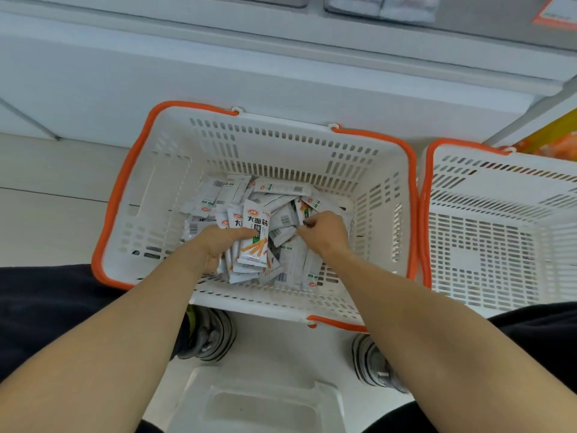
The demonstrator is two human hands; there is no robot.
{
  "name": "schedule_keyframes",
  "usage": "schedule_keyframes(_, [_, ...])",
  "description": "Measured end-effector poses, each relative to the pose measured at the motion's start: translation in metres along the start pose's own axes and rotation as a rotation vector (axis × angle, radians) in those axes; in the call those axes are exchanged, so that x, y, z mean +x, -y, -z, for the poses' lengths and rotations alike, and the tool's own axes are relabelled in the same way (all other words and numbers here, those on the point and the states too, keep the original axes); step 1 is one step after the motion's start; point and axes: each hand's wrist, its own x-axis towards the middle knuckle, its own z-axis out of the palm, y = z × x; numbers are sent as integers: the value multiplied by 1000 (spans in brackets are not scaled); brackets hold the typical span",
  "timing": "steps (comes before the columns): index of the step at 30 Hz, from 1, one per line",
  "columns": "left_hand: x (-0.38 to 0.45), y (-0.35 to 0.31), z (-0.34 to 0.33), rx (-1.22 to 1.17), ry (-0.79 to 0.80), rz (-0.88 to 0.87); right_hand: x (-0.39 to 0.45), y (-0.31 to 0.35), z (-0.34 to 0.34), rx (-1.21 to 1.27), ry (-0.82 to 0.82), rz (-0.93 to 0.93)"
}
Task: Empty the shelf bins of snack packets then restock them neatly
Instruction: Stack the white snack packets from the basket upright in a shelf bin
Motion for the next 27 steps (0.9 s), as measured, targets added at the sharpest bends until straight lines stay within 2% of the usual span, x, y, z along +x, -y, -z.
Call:
schedule_keyframes(4, [-2, -6, 1, -19, 75, 26, -16, 20, 49, 192, -152, 139])
schedule_keyframes(8, [-30, -19, -13, -60, 99, 16, -37, 43, 95, 291, -171, 285])
schedule_keyframes(11, [-48, -24, -25, -202, 205, -11, -57, 54, 108, 462, -77, 423])
schedule_keyframes(14, [-64, -31, -34, -323, 281, -149, -78, 59, 109, 365, 81, 490])
schedule_keyframes(18, [-74, -39, -40, -349, 303, -268, -100, 65, 108, 175, 84, 509])
schedule_keyframes(20, [-75, -41, -41, -351, 287, -297, -109, 71, 107, 187, 85, 516])
schedule_keyframes(23, [-81, -42, -43, -373, 301, -326, -114, 78, 109, 281, -41, 460])
schedule_keyframes(25, [-82, -43, -44, -365, 329, -348, -114, 81, 116, 345, -51, 334])
schedule_keyframes(27, [-85, -44, -43, -330, 387, -350, -110, 79, 128, 472, 102, 151])
